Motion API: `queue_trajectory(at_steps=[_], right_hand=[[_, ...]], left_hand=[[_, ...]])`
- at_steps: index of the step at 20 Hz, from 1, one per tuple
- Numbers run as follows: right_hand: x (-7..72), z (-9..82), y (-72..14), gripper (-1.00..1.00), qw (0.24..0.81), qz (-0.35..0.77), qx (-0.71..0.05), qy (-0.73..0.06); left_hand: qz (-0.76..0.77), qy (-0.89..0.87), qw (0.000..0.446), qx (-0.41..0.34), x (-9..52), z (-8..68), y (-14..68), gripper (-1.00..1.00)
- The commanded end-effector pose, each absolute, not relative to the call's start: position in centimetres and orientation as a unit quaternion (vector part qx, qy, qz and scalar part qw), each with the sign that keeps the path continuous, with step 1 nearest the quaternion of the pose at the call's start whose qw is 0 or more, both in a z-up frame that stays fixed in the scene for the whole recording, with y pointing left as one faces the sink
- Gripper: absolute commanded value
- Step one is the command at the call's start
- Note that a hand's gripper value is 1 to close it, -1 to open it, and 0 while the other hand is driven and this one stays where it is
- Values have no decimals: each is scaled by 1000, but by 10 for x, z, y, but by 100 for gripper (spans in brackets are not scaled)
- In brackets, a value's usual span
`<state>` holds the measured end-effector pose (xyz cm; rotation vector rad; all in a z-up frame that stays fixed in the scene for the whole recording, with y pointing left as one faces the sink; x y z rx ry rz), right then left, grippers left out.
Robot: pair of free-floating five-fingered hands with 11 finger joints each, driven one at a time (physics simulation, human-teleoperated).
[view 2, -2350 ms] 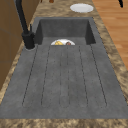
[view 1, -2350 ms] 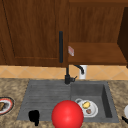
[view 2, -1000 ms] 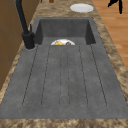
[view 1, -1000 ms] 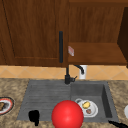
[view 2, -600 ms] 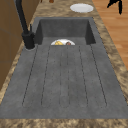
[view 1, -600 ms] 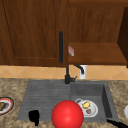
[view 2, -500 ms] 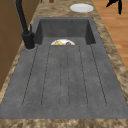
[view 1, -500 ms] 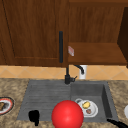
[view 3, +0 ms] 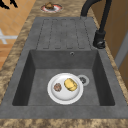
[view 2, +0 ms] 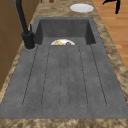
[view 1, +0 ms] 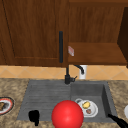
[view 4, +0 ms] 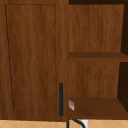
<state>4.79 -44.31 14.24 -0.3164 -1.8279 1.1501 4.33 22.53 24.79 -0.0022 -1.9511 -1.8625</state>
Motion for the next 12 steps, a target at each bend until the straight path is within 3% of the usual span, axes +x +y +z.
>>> queue_trajectory(at_steps=[1,12], right_hand=[[50,145,-440,-100,477,438,-183,-739],[59,156,-429,-100,496,373,-299,-725]], left_hand=[[-674,-706,220,-1,43,248,225,0],[-674,-706,220,-1,43,248,225,0]])
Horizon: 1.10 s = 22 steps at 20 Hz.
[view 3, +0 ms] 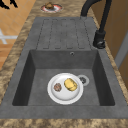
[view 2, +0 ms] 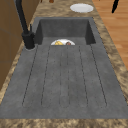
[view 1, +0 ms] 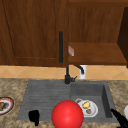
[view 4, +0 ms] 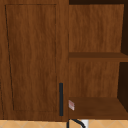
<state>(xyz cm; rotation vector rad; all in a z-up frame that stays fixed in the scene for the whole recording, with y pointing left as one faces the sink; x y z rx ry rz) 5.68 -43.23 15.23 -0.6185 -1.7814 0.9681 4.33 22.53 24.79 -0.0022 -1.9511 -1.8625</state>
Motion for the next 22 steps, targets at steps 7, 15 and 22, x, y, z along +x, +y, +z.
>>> queue_trajectory(at_steps=[7,15,22], right_hand=[[72,157,-405,-100,504,361,-338,-709],[91,158,-371,-100,472,419,-368,-683],[98,158,-347,-100,450,459,-394,-657]], left_hand=[[-674,-706,220,-1,43,248,225,0],[-674,-706,220,-1,43,248,225,0],[-674,-706,220,-1,43,248,225,0]])
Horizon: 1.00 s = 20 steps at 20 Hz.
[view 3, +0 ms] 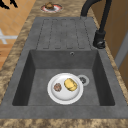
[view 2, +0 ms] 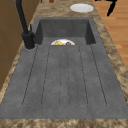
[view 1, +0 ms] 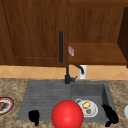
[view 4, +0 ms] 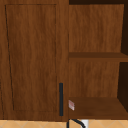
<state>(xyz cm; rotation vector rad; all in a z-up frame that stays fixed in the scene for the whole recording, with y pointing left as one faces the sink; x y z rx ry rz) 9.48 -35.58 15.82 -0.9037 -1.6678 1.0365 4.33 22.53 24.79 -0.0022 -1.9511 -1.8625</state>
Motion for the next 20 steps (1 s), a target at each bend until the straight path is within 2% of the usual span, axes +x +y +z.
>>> queue_trajectory(at_steps=[1,7,15,17,20], right_hand=[[99,158,-343,-100,447,465,-397,-653],[107,158,-323,-100,427,498,-419,-629],[131,181,-288,-100,464,530,-397,-589],[127,178,-295,-100,451,507,-392,-621],[132,182,-291,-100,457,518,-381,-615]], left_hand=[[-674,-706,220,-1,43,248,225,0],[-674,-706,220,-1,43,248,225,0],[-674,-706,220,-1,43,248,225,0],[-674,-706,220,-1,43,248,225,0],[-674,-706,220,-1,43,248,225,0]])
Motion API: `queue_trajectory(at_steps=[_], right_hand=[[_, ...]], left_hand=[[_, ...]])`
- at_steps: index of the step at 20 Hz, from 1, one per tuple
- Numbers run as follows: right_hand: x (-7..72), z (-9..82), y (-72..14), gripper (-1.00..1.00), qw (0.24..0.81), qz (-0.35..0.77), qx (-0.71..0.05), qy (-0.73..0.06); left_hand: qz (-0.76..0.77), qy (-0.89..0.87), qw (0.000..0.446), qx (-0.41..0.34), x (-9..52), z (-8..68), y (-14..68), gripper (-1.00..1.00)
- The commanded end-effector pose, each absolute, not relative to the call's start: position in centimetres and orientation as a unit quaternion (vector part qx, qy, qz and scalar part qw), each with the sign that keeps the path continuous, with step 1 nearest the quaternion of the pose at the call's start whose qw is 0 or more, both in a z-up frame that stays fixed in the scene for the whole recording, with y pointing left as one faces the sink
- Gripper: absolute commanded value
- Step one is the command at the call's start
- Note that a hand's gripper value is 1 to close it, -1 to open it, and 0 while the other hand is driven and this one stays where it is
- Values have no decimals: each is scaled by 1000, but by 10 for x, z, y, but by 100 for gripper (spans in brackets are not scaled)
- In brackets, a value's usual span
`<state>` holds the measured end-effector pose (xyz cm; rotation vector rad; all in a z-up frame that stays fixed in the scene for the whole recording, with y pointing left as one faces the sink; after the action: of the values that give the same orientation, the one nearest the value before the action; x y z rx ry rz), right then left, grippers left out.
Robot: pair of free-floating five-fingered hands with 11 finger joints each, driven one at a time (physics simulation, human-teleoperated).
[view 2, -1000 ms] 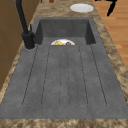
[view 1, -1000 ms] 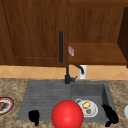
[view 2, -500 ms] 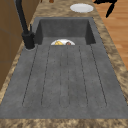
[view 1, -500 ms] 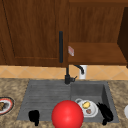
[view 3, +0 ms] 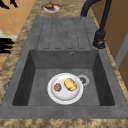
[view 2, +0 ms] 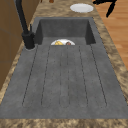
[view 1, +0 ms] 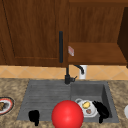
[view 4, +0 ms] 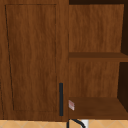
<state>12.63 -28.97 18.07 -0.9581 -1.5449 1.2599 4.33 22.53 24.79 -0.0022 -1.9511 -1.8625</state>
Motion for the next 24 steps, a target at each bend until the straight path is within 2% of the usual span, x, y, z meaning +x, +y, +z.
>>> queue_trajectory(at_steps=[1,10,24], right_hand=[[140,186,-282,-100,464,535,-376,-598],[194,199,-268,-100,495,568,-334,-567],[309,168,-240,-100,469,574,-361,-566]], left_hand=[[-674,-706,220,-1,43,248,225,0],[-674,-706,220,-1,43,248,225,0],[-674,-706,220,-1,43,248,225,0]])
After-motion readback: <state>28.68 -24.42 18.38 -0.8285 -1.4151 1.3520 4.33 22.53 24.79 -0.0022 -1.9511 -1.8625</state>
